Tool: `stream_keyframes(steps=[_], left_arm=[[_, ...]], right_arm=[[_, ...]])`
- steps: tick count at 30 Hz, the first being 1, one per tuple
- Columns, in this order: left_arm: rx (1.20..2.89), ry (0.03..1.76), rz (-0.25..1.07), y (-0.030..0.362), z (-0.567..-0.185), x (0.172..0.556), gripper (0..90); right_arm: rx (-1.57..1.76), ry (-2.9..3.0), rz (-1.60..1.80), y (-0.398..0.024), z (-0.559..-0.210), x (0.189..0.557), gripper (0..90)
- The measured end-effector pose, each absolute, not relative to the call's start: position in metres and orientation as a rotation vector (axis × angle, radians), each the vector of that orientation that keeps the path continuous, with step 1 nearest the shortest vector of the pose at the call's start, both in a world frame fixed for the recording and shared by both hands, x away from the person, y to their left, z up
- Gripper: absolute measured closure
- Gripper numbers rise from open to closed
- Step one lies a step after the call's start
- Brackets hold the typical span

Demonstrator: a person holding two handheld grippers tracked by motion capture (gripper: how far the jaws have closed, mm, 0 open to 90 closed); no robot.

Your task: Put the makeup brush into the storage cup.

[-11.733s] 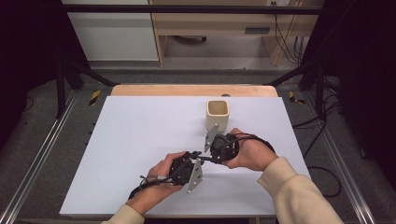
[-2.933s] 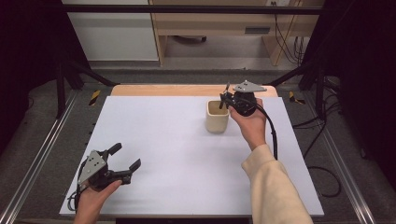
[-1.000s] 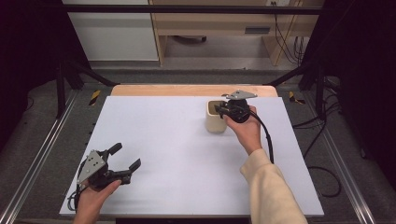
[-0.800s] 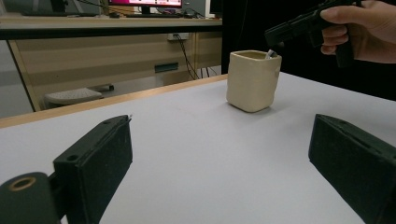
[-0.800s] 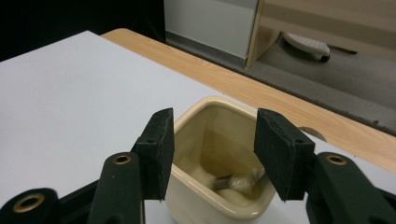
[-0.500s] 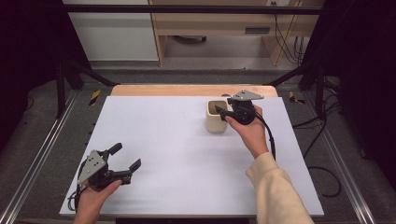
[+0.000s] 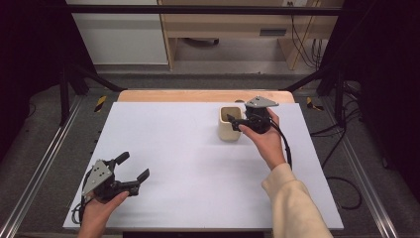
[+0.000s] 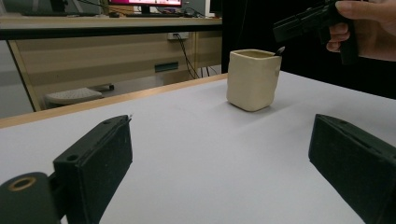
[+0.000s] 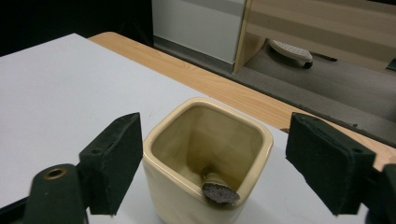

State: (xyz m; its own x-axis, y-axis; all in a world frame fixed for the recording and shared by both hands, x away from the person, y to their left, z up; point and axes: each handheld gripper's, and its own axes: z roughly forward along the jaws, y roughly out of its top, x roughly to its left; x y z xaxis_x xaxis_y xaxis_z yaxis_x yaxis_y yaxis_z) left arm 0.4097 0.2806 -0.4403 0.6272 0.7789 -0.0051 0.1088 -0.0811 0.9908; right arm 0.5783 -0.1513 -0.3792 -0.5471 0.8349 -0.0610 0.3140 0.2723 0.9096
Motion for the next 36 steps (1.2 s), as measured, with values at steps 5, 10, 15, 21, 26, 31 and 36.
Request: stream_keyframes(steps=[5,10,15,21,26,31,36], left_arm=[[1.582,0.759,0.649,0.280,-0.441,0.410,5.4],[1.580,0.767,0.649,0.280,-0.441,0.410,4.5],[1.578,0.769,0.650,0.280,-0.441,0.410,4.0],[1.578,0.770,0.651,0.280,-0.441,0.410,3.9],[1.575,0.771,0.650,0.280,-0.441,0.410,3.9],[1.572,0.772,0.649,0.281,-0.440,0.410,3.1],[1.563,0.777,0.644,0.281,-0.440,0.410,1.4]], right_arm=[[1.035,1.991,1.250,-0.151,-0.380,0.578,10.7],[1.038,1.984,1.210,-0.150,-0.381,0.574,7.8],[1.026,1.968,1.256,-0.153,-0.379,0.570,7.2],[1.007,1.952,1.273,-0.156,-0.377,0.566,8.4],[0.991,1.915,1.279,-0.157,-0.375,0.563,7.2],[1.004,1.902,1.285,-0.158,-0.374,0.561,5.1],[1.047,1.896,1.337,-0.164,-0.373,0.558,4.3]])
